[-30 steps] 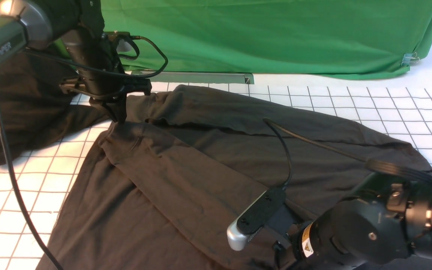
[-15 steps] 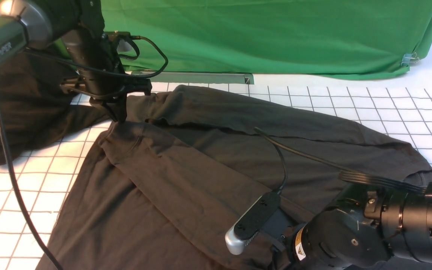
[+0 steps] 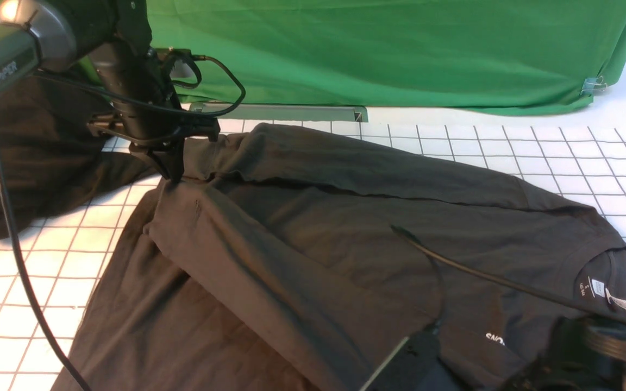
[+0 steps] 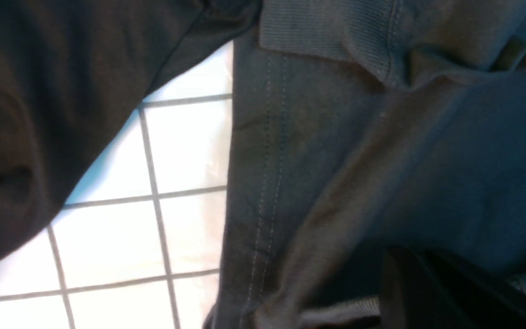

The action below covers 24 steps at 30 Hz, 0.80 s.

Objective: Fold a long-sleeved shirt over a white checkered tablecloth.
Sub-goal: 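Fold the left side of the black T-shirt inward over its body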

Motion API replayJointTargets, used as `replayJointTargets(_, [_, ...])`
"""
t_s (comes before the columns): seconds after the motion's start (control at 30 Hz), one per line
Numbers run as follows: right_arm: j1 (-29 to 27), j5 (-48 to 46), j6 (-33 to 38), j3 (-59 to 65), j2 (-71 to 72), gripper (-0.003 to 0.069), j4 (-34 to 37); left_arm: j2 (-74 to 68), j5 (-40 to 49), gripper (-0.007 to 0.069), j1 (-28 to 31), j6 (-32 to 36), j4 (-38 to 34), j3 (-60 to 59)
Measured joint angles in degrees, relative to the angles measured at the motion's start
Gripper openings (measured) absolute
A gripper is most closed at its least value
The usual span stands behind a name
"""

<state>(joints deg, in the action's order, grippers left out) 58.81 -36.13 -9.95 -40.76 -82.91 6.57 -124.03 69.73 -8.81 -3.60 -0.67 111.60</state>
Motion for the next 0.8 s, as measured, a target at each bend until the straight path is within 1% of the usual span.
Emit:
replayJointTargets(0.2, [0.2, -1.7, -2.5, 0.5, 1.3, 0.0022, 0.1, 0.0, 0.1, 0.0007, 0.0, 0.8, -2.7, 0.0])
replayJointTargets(0.4, [0.4, -3.5, -3.3, 0.5, 1.3, 0.0025, 1.1, 0.0, 0.3, 0.0007, 0.0, 1.3, -2.4, 0.0])
replayJointTargets(0.57, [0.5, -5.0, -4.2, 0.5, 1.3, 0.0040, 2.2, 0.0, 0.6, 0.0008, -0.1, 3.1, -2.9, 0.0])
replayJointTargets(0.67, [0.5, -5.8, -6.4, 0.5, 1.3, 0.0087, 2.4, 0.0, 0.6, 0.0010, -0.1, 3.6, -3.3, 0.0])
replayJointTargets(0.73, [0.5, -7.6, -7.4, 0.5, 1.3, 0.0148, 2.9, 0.0, 0.5, 0.0019, -0.1, 3.6, -3.2, 0.0])
replayJointTargets(0.77, [0.5, -8.4, -7.6, 0.6, 1.3, 0.0186, 3.0, 0.0, 0.5, 0.0036, -0.1, 3.6, -3.1, 0.0])
replayJointTargets(0.8, [0.5, -8.6, -7.6, 0.6, 1.3, 0.0202, 3.0, 0.0, 0.5, 0.0039, -0.1, 3.6, -2.9, 0.0])
